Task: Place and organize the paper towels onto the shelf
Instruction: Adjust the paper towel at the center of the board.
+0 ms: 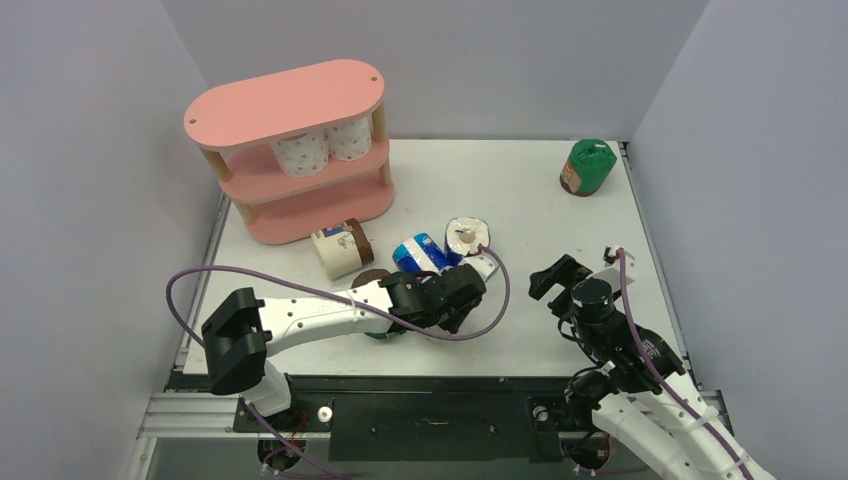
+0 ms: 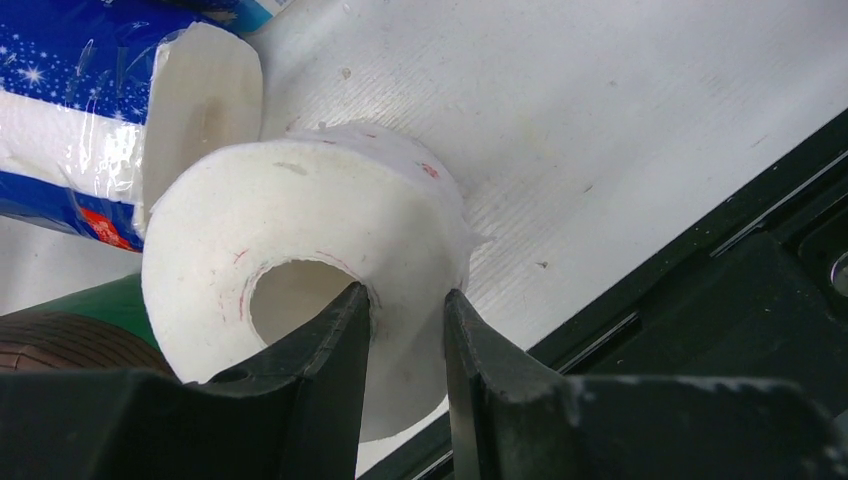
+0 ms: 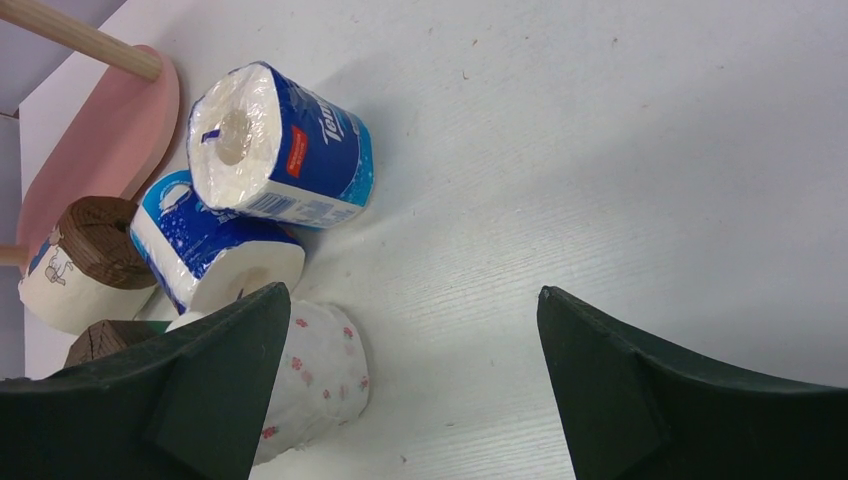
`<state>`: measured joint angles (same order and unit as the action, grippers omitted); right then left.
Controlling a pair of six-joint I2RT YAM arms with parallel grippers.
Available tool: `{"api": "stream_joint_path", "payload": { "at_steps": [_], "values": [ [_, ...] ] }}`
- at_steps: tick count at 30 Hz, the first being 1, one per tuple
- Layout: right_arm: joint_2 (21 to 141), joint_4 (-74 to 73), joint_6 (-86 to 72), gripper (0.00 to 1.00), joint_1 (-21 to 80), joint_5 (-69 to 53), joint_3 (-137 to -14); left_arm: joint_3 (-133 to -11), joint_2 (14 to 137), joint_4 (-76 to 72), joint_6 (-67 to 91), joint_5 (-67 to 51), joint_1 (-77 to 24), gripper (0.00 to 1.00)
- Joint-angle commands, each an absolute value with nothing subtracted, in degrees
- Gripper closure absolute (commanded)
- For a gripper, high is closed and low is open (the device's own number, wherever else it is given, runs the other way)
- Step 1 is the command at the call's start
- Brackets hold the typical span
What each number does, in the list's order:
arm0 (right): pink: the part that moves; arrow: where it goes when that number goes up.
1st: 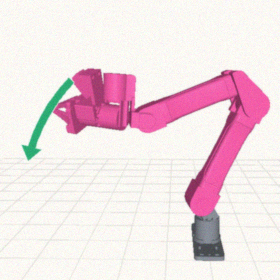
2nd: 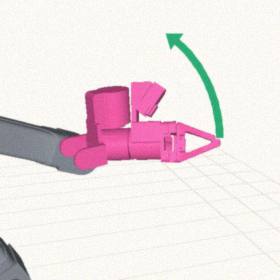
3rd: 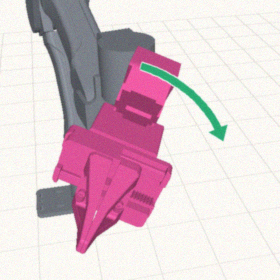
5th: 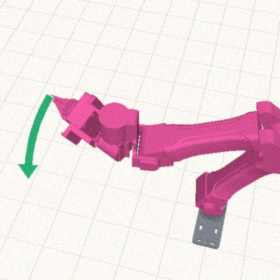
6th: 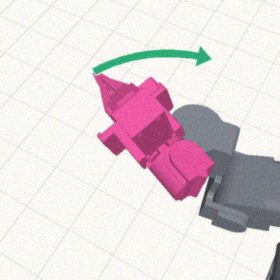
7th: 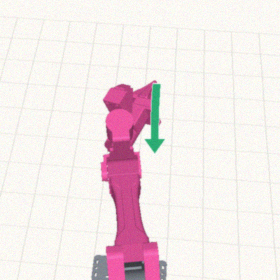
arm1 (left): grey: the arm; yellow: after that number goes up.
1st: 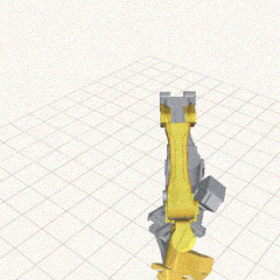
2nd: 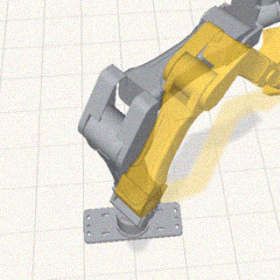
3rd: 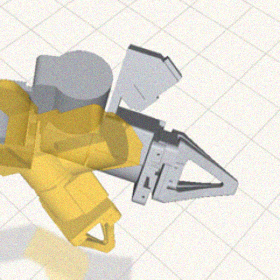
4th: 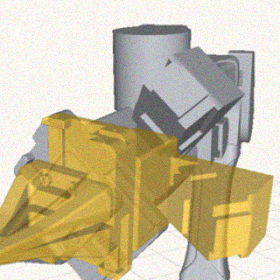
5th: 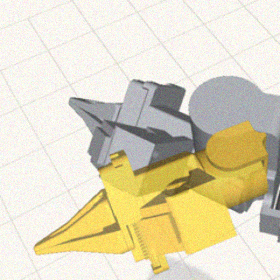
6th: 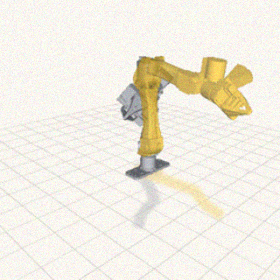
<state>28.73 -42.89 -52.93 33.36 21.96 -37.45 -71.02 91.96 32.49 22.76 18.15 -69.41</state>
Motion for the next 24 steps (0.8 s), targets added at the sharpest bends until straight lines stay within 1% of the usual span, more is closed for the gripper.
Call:
{"api": "stream_joint_path", "payload": {
  "at_steps": [1, 2, 3, 4, 5, 6, 9, 14, 16, 17, 18, 19, 21, 24],
  "values": [
    [29.0, -40.4, -52.0, 0.11, 33.1, 21.9, -37.0, -73.6, 92.2, 35.7, 22.2, 20.5, -69.5, 0.74],
    [28.9, -40.4, -51.9, 0.11, 33.1, 22.0, -36.9, -74.0, 91.9, 35.7, 22.2, 20.4, -69.5, 0.67],
    [28.9, -40.3, -51.9, 0.11, 33.1, 22.0, -36.9, -74.3, 91.8, 35.9, 22.2, 20.3, -69.5, 0.64],
    [28.8, -40.3, -51.9, 0.11, 33.1, 21.9, -36.8, -74.8, 91.5, 36.0, 22.3, 20.2, -69.5, 0.58],
    [28.7, -40.3, -51.8, 0.11, 33.2, 22.0, -36.8, -75.1, 91.4, 36.4, 22.3, 20.1, -69.5, 0.56],
    [28.6, -40.3, -51.7, 0.11, 33.1, 21.9, -36.7, -75.8, 91.3, 36.5, 22.4, 20.0, -69.5, 0.51],
    [28.5, -40.3, -51.6, 0.11, 33.2, 21.9, -36.6, -77.2, 91.3, 37.4, 22.6, 19.5, -69.5, 0.40],
    [27.7, -40.3, -51.4, 0.11, 33.1, 21.6, -36.2, -80.5, 90.3, 39.7, 23.3, 20.0, -69.5, 0.31],
    [27.5, -40.3, -51.1, 0.11, 33.2, 21.6, -35.9, -81.5, 88.9, 41.0, 23.9, 22.0, -69.5, 0.24],
    [27.4, -40.2, -51.1, 0.11, 33.1, 21.5, -35.7, -81.7, 87.6, 41.4, 24.4, 22.9, -69.5, 0.18],
    [27.3, -40.2, -51.0, 0.11, 33.1, 21.5, -35.6, -81.7, 86.8, 42.1, 24.8, 24.7, -69.4, 0.15],
    [27.2, -40.0, -50.9, 0.11, 33.2, 21.3, -35.3, -81.3, 85.1, 42.4, 25.9, 25.8, -69.1, 0.09],
    [27.1, -39.8, -50.7, 0.11, 33.1, 21.3, -34.8, -79.8, 82.0, 43.2, 28.0, 28.3, -68.0, 0.04],
    [26.8, -39.4, -50.4, 0.11, 33.2, 21.2, -34.3, -75.5, 77.0, 42.4, 33.1, 27.7, -64.7, 0.03]
  ]
}}
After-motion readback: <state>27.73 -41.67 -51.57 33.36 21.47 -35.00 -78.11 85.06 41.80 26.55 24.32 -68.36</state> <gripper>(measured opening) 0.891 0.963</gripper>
